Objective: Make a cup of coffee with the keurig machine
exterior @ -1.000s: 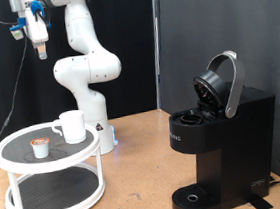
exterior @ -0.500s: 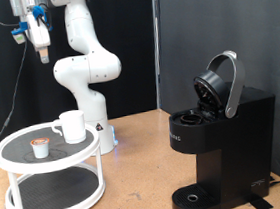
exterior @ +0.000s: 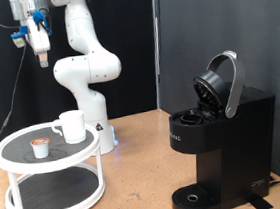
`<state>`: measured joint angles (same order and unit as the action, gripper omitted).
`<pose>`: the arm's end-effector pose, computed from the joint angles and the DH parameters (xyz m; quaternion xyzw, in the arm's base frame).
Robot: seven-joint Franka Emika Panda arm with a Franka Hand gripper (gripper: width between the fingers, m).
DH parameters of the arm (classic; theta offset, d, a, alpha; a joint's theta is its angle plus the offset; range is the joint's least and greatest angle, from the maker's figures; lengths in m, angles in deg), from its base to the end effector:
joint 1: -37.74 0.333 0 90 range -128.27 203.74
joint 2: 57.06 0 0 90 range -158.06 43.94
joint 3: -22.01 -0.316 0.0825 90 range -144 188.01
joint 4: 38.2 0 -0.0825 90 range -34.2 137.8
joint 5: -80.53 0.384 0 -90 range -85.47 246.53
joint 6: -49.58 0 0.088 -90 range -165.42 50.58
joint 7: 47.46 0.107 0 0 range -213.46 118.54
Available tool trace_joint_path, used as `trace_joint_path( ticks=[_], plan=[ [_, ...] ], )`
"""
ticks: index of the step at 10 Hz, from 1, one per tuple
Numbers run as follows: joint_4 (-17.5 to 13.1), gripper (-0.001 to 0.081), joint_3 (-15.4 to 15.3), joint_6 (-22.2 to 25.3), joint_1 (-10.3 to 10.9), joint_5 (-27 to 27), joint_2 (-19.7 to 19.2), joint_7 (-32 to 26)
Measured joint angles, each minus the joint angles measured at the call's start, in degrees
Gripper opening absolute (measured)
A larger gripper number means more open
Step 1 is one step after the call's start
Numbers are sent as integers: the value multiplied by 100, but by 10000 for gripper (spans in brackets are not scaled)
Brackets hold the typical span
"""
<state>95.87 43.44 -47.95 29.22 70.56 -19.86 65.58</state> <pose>0.2983 -0.2166 0.5447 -0.3634 0.9313 0.0245 0.0115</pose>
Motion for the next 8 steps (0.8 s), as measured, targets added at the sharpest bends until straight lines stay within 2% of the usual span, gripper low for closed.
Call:
trace_joint_path(
  ticks=[2,6,8],
  plan=[
    [80,734,26,-102,0,13,0,-48],
    [540,734,196,-796,-2,-142,-57,-140],
    [660,734,301,-1068,-5,-275,-215,-143]
  ],
)
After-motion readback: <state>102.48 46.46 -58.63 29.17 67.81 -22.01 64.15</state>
